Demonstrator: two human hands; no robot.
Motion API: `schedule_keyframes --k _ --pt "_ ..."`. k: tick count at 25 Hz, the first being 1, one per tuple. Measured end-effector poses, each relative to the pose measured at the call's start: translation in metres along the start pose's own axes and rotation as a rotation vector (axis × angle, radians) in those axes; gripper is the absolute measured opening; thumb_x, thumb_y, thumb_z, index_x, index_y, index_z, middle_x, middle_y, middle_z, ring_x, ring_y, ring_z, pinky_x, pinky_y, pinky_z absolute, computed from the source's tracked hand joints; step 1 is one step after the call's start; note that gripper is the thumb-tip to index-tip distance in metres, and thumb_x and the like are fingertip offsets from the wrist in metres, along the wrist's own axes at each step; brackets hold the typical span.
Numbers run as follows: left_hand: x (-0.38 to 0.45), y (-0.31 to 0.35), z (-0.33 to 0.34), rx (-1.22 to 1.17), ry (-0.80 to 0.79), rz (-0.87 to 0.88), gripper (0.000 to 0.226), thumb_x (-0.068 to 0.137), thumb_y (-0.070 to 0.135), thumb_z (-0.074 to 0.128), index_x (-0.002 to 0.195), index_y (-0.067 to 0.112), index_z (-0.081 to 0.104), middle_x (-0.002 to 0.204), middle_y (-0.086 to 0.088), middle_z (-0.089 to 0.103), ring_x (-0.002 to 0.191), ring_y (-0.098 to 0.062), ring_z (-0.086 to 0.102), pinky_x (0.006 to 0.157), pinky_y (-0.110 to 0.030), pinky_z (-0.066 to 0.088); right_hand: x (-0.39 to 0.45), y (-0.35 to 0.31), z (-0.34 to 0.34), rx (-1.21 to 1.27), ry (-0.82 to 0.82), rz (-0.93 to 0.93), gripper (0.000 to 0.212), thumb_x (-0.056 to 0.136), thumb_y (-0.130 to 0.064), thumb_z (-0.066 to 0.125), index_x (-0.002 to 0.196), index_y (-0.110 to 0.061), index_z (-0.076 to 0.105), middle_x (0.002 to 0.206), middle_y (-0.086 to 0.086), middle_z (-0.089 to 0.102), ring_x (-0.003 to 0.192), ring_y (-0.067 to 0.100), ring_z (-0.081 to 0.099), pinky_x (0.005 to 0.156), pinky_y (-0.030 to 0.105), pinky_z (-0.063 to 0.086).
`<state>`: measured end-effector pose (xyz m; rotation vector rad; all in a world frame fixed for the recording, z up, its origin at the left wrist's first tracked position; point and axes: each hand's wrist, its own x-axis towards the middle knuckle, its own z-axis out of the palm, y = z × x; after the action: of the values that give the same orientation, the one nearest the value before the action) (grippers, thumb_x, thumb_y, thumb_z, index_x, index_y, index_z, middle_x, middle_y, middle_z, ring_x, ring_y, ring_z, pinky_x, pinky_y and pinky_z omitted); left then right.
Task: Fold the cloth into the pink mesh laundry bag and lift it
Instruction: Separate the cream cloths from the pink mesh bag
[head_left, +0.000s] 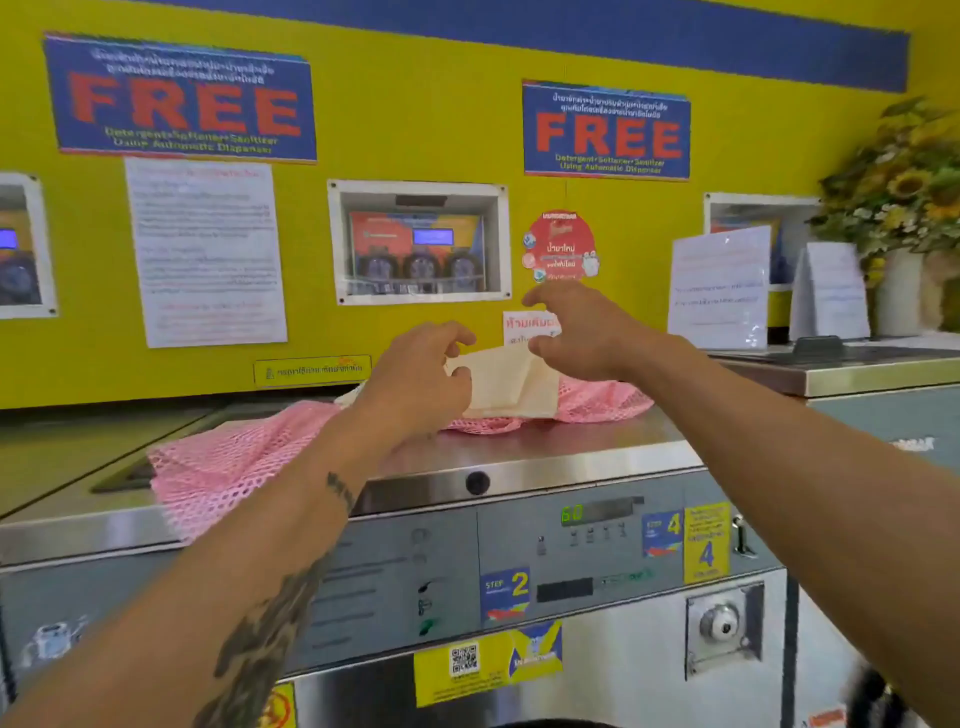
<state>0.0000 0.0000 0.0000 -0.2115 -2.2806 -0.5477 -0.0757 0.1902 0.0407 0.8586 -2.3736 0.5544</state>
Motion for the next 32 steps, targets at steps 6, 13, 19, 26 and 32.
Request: schedule_keyframes --k 6,13,19,26,32 --pt "0.075 -0.058 0.057 0.229 -0.220 -0.119 0.052 0.086 0.023 0.058 0.137 0.026 0.048 0.132 -0.004 0.051 0.124 -0.025 0.048 0.102 -0.035 0.038 0.105 0.058 0.064 0.042 -0.108 -0.047 0.061 0.090 -0.033 0.061 0.146 -0.025 0.039 0.148 0.011 0.040 0.131 0.030 0.044 0.098 0.041 0.041" --pt "0.086 -0.115 0.085 0.245 -0.369 -0.222 0.053 0.088 0.046 0.034 0.134 0.026 0.051 0.132 -0.002 0.052 0.122 -0.023 0.049 0.105 -0.038 0.038 0.164 0.093 0.151 0.189 -0.511 -0.060 0.060 0.092 -0.037 0.058 0.147 -0.028 0.036 0.145 0.005 0.050 0.120 0.025 0.053 0.095 0.037 0.044" --pt "0.085 -0.105 0.068 -0.019 -0.409 -0.348 0.049 0.083 0.049 0.053 0.129 0.031 0.055 0.131 0.010 0.048 0.123 -0.013 0.046 0.105 -0.039 0.042 0.147 0.086 0.150 0.018 -0.314 -0.123 0.052 0.090 -0.037 0.056 0.140 -0.035 0.042 0.137 -0.002 0.058 0.122 0.027 0.051 0.099 0.047 0.033" --pt "0.101 -0.080 0.042 0.147 -0.895 -0.387 0.112 0.054 0.072 0.074 0.147 0.055 0.014 0.162 0.011 -0.001 0.149 -0.014 0.008 0.120 -0.037 0.014 0.141 0.089 0.102 0.151 -0.215 -0.024 0.047 0.088 -0.012 0.055 0.130 -0.031 0.050 0.114 0.004 0.061 0.106 0.029 0.056 0.082 0.040 0.047" --pt "0.176 -0.032 0.074 0.367 -0.648 0.027 0.073 0.086 0.048 0.055 0.149 0.043 0.018 0.161 0.004 0.011 0.148 -0.028 0.011 0.118 -0.056 0.014 0.135 0.146 -0.016 0.014 -0.066 0.325 0.046 0.080 -0.004 0.052 0.115 -0.034 0.057 0.108 0.000 0.059 0.090 0.026 0.054 0.067 0.033 0.040"
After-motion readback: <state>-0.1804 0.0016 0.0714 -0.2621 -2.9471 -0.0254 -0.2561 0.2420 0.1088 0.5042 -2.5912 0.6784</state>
